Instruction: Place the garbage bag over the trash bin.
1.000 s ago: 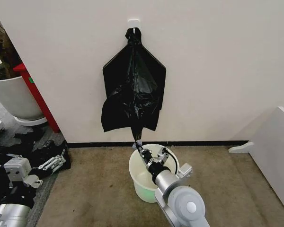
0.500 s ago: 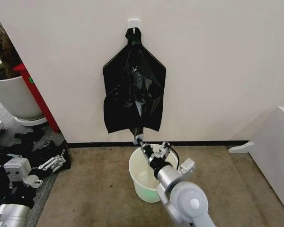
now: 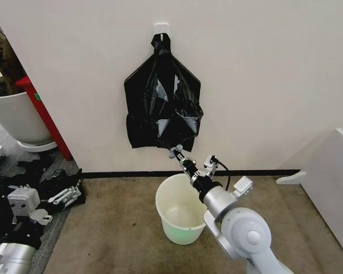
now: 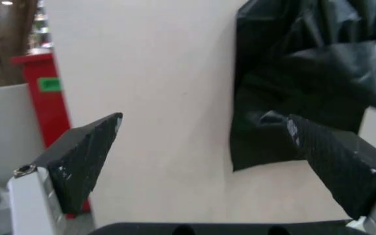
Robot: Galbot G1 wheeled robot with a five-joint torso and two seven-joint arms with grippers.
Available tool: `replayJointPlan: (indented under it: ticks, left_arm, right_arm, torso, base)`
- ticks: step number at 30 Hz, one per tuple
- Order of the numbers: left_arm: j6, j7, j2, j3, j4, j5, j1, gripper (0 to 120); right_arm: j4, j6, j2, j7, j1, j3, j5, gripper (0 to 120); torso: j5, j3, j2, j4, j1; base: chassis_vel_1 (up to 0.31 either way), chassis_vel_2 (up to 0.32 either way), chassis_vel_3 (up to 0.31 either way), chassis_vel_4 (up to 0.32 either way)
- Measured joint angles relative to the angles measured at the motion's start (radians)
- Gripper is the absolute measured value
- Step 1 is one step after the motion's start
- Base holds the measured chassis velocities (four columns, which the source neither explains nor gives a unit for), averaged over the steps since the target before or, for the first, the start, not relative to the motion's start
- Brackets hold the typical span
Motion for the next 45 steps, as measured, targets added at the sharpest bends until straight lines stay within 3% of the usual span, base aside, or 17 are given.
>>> replayJointPlan:
  ticks: [5, 10, 19, 28, 38, 45]
  left_arm:
    - [0.037, -0.047, 0.165, 0.004, 0.0, -0.087, -0.072, 100]
    - [0.05, -0.057, 0.228, 0.014, 0.009, -0.134, -0.116, 100]
    - [0.113, -0.104, 0.456, 0.056, 0.05, -0.329, -0.298, 100]
    - [0.172, -0.149, 0.677, 0.096, 0.088, -0.512, -0.471, 100]
    - [0.184, -0.157, 0.708, 0.111, 0.096, -0.54, -0.506, 100]
    - [0.204, -0.161, 0.687, 0.182, 0.121, -0.536, -0.609, 100]
  right_arm:
    - [-0.065, 0.0, 0.023, -0.006, 0.025, -0.035, -0.056, 0]
    - [-0.106, 0.0, 0.042, -0.013, 0.051, -0.07, -0.094, 0]
    - [-0.169, 0.006, 0.092, -0.021, 0.098, -0.119, -0.159, 0]
    - [-0.169, 0.011, 0.076, -0.021, 0.103, -0.102, -0.161, 0]
    - [-0.157, 0.015, 0.083, -0.03, 0.083, -0.078, -0.17, 0]
    - [-0.142, 0.011, 0.085, -0.04, 0.055, -0.053, -0.175, 0]
  torso:
    - [0.0001, 0.0, 0.0, -0.0008, 0.0]
    - [0.0, 0.0, 0.0, 0.0001, 0.0]
    - [0.0001, 0.0, 0.0, -0.0001, 0.0]
    - [0.0003, 0.0, 0.0, -0.0003, 0.0]
    - [0.0003, 0.0, 0.0, 0.0, 0.0]
    - [-0.0009, 0.0, 0.0, -0.0003, 0.0]
  base:
    - [0.0, 0.0, 0.0, 0.0]
    - [0.0, 0.0, 0.0, 0.0]
    - [0.0, 0.0, 0.0, 0.0]
    - [0.0, 0.0, 0.0, 0.0]
    - [0.0, 0.0, 0.0, 0.0]
    - [0.0, 0.0, 0.0, 0.0]
